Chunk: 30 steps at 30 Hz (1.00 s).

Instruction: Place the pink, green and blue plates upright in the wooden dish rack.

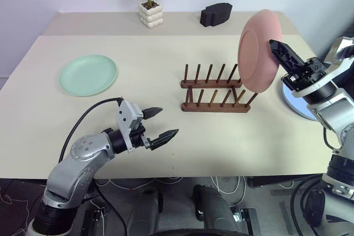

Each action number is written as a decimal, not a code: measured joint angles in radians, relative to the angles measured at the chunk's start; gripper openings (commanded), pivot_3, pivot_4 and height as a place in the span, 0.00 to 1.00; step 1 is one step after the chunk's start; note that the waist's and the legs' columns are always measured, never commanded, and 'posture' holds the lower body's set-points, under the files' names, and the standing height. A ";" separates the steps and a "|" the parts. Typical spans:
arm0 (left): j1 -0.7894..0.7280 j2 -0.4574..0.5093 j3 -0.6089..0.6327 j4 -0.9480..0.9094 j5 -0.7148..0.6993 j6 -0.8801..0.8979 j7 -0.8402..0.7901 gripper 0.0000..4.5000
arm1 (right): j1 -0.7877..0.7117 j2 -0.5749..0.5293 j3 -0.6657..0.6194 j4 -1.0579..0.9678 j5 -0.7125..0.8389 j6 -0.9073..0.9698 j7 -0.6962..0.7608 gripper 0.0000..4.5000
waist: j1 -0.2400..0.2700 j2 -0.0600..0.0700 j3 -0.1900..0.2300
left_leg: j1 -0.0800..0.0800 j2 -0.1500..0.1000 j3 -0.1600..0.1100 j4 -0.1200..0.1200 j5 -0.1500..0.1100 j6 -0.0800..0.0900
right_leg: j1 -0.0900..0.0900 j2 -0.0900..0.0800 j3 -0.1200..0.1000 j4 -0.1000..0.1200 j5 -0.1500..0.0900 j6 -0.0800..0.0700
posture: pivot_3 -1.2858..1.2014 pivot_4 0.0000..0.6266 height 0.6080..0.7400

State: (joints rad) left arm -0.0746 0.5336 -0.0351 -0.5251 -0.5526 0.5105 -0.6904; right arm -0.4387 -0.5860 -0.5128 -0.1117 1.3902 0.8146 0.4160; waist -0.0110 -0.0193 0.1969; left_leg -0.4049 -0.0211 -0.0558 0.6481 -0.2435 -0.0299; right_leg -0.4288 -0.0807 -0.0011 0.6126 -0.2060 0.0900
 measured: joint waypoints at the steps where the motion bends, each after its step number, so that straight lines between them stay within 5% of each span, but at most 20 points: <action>1: 0.000 -0.001 -0.001 0.000 0.001 -0.001 0.000 0.99 | 0.000 0.004 -0.004 0.001 0.007 0.000 -0.009 0.00 | 0.000 0.000 0.000 | 0.000 0.000 0.000 0.000 0.000 0.000 | 0.000 0.000 0.000 0.000 0.000 0.000 | 0.52 0.24 0.97; 17: 0.000 -0.006 -0.014 0.013 0.031 -0.028 -0.010 0.99 | 0.064 0.050 -0.022 0.044 0.045 -0.009 -0.052 0.00 | 0.000 0.000 0.000 | 0.000 0.000 0.000 0.000 0.000 0.000 | 0.000 0.000 0.000 0.000 0.000 0.000 | 0.52 0.24 0.97; 25: 0.002 -0.012 -0.015 0.013 0.042 -0.036 -0.016 1.00 | 0.069 0.056 -0.022 0.067 0.008 -0.036 -0.047 0.87 | 0.000 0.001 0.000 | 0.000 0.000 0.000 0.000 0.000 0.000 | 0.000 0.000 0.000 0.000 0.000 0.000 | 0.52 0.24 0.97; 30: 0.004 -0.014 -0.015 0.015 0.043 -0.037 -0.016 1.00 | 0.050 0.057 -0.025 0.103 -0.031 -0.076 -0.055 0.87 | 0.000 0.001 0.000 | 0.000 0.000 0.000 0.000 0.000 0.000 | 0.000 0.000 0.000 0.000 0.000 0.000 | 0.52 0.24 0.97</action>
State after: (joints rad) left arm -0.0702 0.5200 -0.0499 -0.5104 -0.5096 0.4737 -0.7065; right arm -0.3890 -0.5288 -0.5377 -0.0083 1.3594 0.7387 0.3611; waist -0.0115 -0.0184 0.1965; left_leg -0.4048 -0.0212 -0.0556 0.6481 -0.2436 -0.0297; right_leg -0.4288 -0.0806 -0.0010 0.6126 -0.2060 0.0901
